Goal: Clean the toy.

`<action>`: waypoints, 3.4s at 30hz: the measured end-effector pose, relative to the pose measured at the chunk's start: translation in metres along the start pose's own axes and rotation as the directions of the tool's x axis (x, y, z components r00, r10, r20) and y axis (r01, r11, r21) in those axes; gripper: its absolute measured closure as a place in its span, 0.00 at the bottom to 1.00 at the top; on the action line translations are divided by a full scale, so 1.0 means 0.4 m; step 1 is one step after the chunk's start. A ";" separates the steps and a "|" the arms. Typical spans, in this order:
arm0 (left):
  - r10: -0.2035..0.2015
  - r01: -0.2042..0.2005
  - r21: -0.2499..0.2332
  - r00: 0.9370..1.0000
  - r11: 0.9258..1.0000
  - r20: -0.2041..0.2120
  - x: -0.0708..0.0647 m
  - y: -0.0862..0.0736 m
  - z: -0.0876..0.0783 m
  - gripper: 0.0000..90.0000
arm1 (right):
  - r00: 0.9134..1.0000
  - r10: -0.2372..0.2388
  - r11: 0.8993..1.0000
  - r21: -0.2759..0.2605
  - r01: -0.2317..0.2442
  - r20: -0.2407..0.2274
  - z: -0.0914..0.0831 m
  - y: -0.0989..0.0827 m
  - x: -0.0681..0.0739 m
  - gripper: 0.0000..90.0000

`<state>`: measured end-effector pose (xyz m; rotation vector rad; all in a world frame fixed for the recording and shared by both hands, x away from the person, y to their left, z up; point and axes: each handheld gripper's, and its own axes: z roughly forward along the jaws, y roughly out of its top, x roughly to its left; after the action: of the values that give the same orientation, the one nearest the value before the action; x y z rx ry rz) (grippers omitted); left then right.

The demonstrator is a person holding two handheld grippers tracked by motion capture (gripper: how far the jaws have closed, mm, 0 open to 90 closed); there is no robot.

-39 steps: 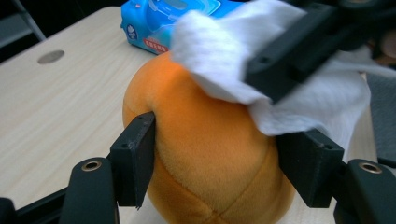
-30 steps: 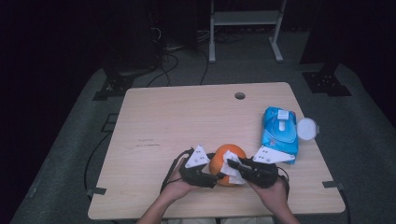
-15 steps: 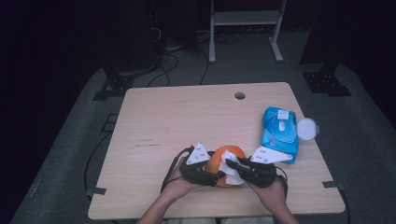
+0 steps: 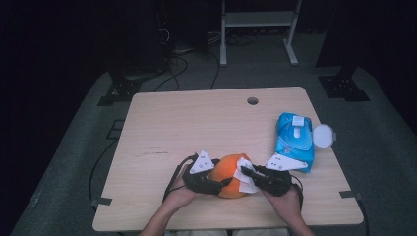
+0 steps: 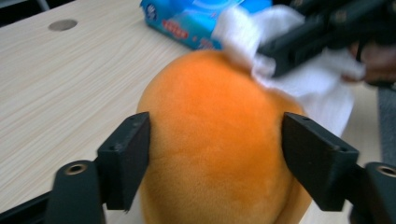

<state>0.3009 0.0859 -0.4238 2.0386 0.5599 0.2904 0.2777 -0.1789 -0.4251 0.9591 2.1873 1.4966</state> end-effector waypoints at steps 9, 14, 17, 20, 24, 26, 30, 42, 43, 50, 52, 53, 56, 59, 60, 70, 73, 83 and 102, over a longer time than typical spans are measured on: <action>0.050 -0.050 -0.021 0.999 0.999 -0.010 -0.014 0.009 0.009 0.25 | 0.996 -0.082 0.997 -0.012 0.082 -0.045 0.013 -0.002 0.060 0.87; 0.023 -0.023 -0.015 1.000 1.000 -0.003 0.004 -0.007 -0.002 0.32 | 1.000 -0.011 1.000 0.010 0.011 -0.012 0.016 -0.029 0.009 0.86; 0.029 -0.029 -0.012 1.000 1.000 0.000 0.003 -0.007 -0.001 0.32 | 1.000 0.027 1.000 0.012 -0.027 -0.005 0.012 -0.038 -0.004 0.86; 0.045 -0.045 -0.009 0.999 0.999 0.005 -0.001 -0.009 -0.002 0.32 | 0.999 0.025 1.000 -0.016 -0.026 -0.035 0.008 -0.020 0.015 0.86; 0.049 -0.049 -0.011 0.999 0.999 0.007 -0.003 -0.009 -0.004 0.33 | 0.999 0.041 0.999 -0.014 -0.042 -0.031 0.014 -0.026 -0.001 0.86; 0.056 -0.056 -0.011 0.998 0.998 0.008 -0.006 -0.009 -0.004 0.33 | 0.997 0.070 0.997 0.013 -0.070 0.015 0.016 -0.044 -0.030 0.86; 0.085 -0.085 -0.009 0.996 0.996 0.019 -0.016 -0.005 -0.003 0.33 | 0.995 0.104 0.995 0.004 -0.104 0.004 0.013 -0.048 -0.039 0.86; 0.095 -0.095 -0.008 0.995 0.995 0.024 -0.022 -0.005 -0.001 0.33 | 0.991 0.132 0.991 0.004 -0.132 -0.006 0.009 -0.045 -0.038 0.87; 0.095 -0.095 -0.011 0.995 0.995 0.025 -0.022 -0.006 -0.001 0.33 | 0.993 0.119 0.993 -0.006 -0.119 -0.023 0.007 -0.037 -0.028 0.87; 0.103 -0.103 -0.012 0.994 0.995 0.026 -0.030 -0.004 0.000 0.33 | 0.996 0.073 0.997 -0.023 -0.074 -0.056 0.009 -0.021 -0.014 0.86; 0.110 -0.110 -0.012 0.994 0.994 0.025 -0.033 -0.002 0.002 0.33 | 0.994 0.106 0.994 0.007 -0.106 -0.016 0.012 -0.041 -0.040 0.86; 0.117 -0.117 -0.009 0.993 0.993 0.026 -0.034 -0.001 0.003 0.33 | 0.991 0.130 0.992 0.007 -0.130 -0.015 0.011 -0.046 -0.047 0.86; 0.120 -0.120 -0.013 0.992 0.993 0.030 -0.037 -0.001 0.006 0.33 | 0.994 0.100 0.995 -0.024 -0.101 -0.046 -0.002 -0.022 -0.024 0.86; 0.128 -0.127 -0.013 0.991 0.992 0.037 -0.043 0.002 0.006 0.33 | 0.995 0.044 0.998 -0.051 -0.048 -0.090 -0.004 0.007 0.010 0.86; 0.124 -0.124 -0.013 0.991 0.992 0.042 -0.042 0.006 0.004 0.32 | 0.996 0.027 0.999 -0.032 -0.029 -0.085 0.003 0.007 0.016 0.86; 0.005 -0.006 0.016 0.998 1.000 0.059 -0.010 0.001 0.003 0.28 | 0.992 0.068 0.997 -0.023 -0.071 -0.108 0.006 -0.021 -0.008 0.86; 0.029 -0.030 0.016 0.998 0.999 0.059 -0.021 0.004 0.006 0.31 | 0.988 0.131 0.991 -0.009 -0.132 -0.077 0.005 -0.037 -0.042 0.86; 0.083 -0.085 0.018 0.995 0.996 0.061 -0.036 0.006 0.003 0.32 | 0.986 0.168 0.986 0.025 -0.168 -0.004 0.003 -0.049 -0.072 0.86; 0.132 -0.133 0.005 0.989 0.991 0.070 -0.055 0.006 0.011 0.31 | 0.993 0.084 0.995 -0.047 -0.088 -0.084 -0.018 0.002 -0.010 0.86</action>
<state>0.2843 0.0706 -0.4235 2.0908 0.3844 0.2952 0.2767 -0.1865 -0.4219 1.0039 2.1776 1.6499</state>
